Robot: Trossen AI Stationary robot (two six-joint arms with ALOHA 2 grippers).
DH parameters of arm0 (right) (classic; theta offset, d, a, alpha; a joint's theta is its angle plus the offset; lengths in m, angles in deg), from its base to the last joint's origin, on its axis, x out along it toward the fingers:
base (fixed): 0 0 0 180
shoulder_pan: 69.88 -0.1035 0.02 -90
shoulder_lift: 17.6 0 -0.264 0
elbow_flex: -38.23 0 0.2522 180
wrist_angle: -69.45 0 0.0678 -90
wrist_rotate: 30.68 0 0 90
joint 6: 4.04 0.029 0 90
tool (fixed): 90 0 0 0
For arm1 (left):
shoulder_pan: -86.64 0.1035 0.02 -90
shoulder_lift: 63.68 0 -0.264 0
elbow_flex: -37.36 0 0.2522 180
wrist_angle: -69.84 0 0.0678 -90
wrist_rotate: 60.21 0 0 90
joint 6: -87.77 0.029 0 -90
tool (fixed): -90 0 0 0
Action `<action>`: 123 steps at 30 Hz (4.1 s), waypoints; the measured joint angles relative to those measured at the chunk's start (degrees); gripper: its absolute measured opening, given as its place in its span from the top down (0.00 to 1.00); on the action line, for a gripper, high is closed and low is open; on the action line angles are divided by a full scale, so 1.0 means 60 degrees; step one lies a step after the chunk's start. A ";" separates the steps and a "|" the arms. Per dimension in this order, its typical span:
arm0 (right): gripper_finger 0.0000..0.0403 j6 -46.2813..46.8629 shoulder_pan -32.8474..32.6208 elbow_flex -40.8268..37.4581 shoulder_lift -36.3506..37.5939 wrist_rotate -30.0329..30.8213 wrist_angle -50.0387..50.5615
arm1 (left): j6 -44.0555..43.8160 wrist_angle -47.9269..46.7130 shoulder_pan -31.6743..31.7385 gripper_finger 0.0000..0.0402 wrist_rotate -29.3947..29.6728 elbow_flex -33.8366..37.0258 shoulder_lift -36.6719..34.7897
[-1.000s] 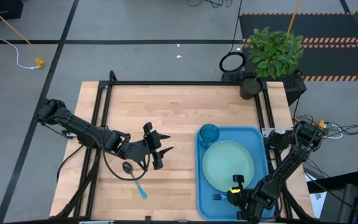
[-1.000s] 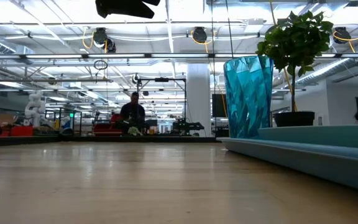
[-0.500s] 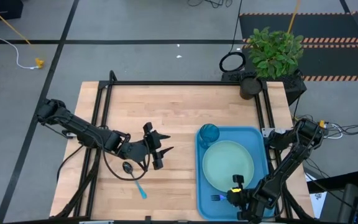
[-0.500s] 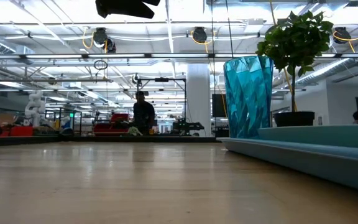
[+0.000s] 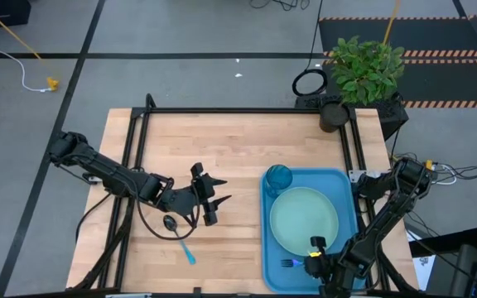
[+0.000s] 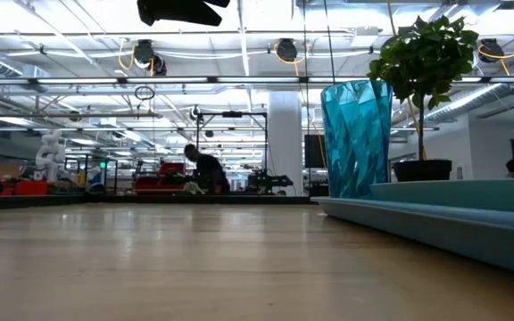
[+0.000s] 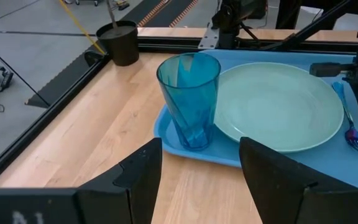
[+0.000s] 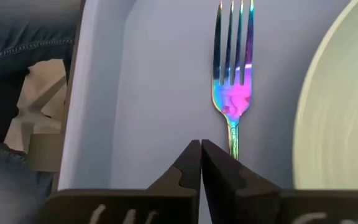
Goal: Pick and place plate/cup/fork/spoon on tray
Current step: Put the blue fork on the blue serving tray to the left of the green plate
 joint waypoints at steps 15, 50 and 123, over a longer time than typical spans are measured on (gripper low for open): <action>1.00 -0.0215 0.0015 0.0015 -0.0608 -0.0233 -0.0316 | 0.0060 -0.0005 0.0004 0.46 0.0000 0.0000 -0.0004; 1.00 0.0150 0.0197 -0.0018 -0.0222 0.0200 0.0813 | 0.0055 -0.0007 0.0004 0.46 0.0000 0.0000 -0.0007; 1.00 0.3529 -0.0991 0.0012 0.0372 -0.1678 0.4107 | 0.0328 0.0477 -0.0004 0.46 -0.0007 0.0000 0.0000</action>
